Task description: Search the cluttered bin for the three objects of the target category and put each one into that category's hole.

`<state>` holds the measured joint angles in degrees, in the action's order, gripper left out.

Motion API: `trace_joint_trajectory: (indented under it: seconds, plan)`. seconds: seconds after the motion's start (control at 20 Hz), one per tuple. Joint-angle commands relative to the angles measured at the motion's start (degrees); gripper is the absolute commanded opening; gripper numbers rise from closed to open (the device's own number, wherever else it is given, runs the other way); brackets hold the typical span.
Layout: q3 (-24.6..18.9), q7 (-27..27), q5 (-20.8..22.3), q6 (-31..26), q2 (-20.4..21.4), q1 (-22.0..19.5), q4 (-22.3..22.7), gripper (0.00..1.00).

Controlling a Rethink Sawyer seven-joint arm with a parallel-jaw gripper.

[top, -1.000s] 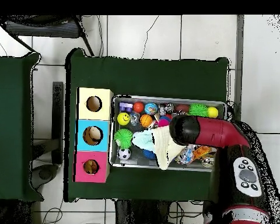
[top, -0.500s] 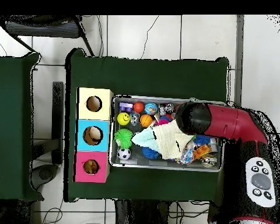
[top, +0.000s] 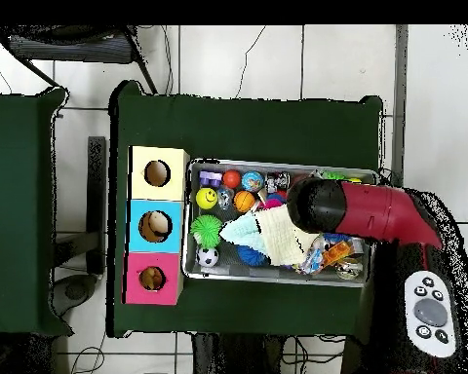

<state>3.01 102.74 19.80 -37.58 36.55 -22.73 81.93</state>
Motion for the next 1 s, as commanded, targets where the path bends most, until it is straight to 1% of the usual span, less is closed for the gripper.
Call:
trace_joint_trajectory:
  seconds: [0.05, 0.25, 0.5, 0.6, 0.7, 0.8, 0.9, 1.0]
  plan:
    - [-0.4, 6.0, 2.1, 4.27, -4.97, 0.32, 8.28, 1.0]
    - [0.49, 4.41, 3.47, 3.71, -8.68, -0.01, 5.53, 1.0]
    - [0.25, 2.22, 4.62, 7.2, -13.11, -1.94, 2.46, 1.0]
    - [0.87, 2.46, 5.32, 8.16, -14.18, -1.83, 1.46, 1.0]
    - [2.4, 4.05, 5.97, 8.73, -15.59, -0.94, 0.38, 1.0]
    - [3.7, 5.28, 6.33, 8.7, -17.93, -0.04, -1.49, 1.0]
    - [2.65, 3.84, 5.83, 8.27, -20.7, -1.08, -2.93, 1.0]
    - [2.54, 3.14, 5.26, 6.65, -21.97, -1.39, -3.55, 1.0]
